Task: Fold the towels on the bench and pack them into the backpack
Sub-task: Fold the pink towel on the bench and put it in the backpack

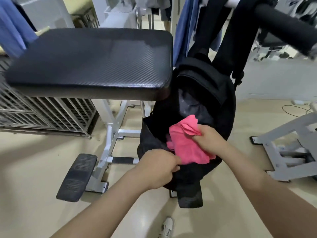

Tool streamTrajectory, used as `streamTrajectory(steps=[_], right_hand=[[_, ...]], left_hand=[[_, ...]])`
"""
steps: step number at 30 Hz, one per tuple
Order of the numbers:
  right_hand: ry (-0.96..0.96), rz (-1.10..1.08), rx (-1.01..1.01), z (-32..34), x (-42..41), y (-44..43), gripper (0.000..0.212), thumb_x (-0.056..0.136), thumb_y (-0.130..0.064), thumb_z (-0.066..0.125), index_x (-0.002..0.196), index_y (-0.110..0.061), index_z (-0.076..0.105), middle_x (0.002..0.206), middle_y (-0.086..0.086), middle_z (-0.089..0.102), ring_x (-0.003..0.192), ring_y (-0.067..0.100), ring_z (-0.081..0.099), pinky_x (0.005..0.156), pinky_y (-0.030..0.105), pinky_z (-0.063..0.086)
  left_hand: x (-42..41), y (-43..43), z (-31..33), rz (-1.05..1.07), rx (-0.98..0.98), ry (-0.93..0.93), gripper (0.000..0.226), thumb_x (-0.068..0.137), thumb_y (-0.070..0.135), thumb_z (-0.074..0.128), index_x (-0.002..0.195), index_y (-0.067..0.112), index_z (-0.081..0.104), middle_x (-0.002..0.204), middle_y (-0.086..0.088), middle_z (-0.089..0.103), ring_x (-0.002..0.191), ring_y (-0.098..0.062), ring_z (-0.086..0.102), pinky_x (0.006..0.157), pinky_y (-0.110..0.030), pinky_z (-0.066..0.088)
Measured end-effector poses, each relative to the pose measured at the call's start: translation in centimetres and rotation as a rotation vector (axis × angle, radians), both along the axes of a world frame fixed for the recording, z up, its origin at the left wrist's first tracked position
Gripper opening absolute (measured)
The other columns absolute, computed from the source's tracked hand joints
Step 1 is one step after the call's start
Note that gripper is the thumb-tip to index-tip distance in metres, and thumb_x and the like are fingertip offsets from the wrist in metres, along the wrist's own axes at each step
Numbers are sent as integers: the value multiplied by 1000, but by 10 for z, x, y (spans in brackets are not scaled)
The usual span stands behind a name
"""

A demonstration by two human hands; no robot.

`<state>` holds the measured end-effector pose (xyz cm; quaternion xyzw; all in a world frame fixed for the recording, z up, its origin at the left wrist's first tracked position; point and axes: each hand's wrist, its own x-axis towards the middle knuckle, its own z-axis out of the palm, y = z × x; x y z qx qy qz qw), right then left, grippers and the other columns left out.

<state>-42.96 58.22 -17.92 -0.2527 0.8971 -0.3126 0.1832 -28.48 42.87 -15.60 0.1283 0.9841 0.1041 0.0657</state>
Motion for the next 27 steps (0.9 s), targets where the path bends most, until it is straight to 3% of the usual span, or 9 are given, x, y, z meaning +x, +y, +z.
streamTrajectory(steps=[2,6,10,13,17,21,25,27], right_hand=[[-18,40,-9,3,12,-1,20,92,-14,56,105,-21,69,96,-7,65,92,14,59,76,26,41],[41,163,56,15,34,-4,43,84,2,47,116,-19,67,111,-1,70,105,14,60,80,21,39],[301,93,181,24,33,6,41,82,-1,43,112,-19,64,114,10,69,106,31,61,81,34,46],[448,11,284,30,43,3,38,85,-23,37,117,-18,58,114,16,67,103,39,61,78,40,47],[386,115,306,21,56,-19,34,90,-21,42,120,-23,57,119,12,66,107,37,60,81,40,47],[439,227,447,6,52,-32,25,90,-22,45,111,-24,58,111,8,66,101,35,62,69,36,43],[685,177,503,-14,49,-46,38,93,-15,44,132,-14,47,116,9,58,106,31,56,63,37,42],[601,193,528,-23,50,-56,46,93,-18,49,137,-10,42,125,11,51,113,31,51,70,38,48]], left_hand=[[26,7,23,-34,11,40,15,97,27,41,82,24,40,77,3,51,82,-29,53,67,-37,41],[75,18,65,-84,223,80,27,96,26,43,75,31,26,58,4,34,62,-21,35,60,-38,41],[108,15,94,6,450,-56,33,95,19,50,68,29,34,55,4,35,56,-12,35,55,-30,35],[115,21,103,48,477,-164,30,95,16,52,66,19,43,56,6,36,55,-8,35,53,-23,30],[106,30,106,44,471,-239,31,94,15,52,64,18,44,56,3,39,54,-9,36,51,-19,28],[94,38,107,34,549,-309,35,93,11,53,61,21,45,57,4,38,54,-7,35,52,-16,29],[82,47,108,18,578,-365,33,92,9,53,62,20,46,55,4,38,53,-7,35,52,-17,28],[76,49,106,11,590,-376,30,91,8,53,64,16,47,52,6,37,52,-6,35,51,-16,27]])
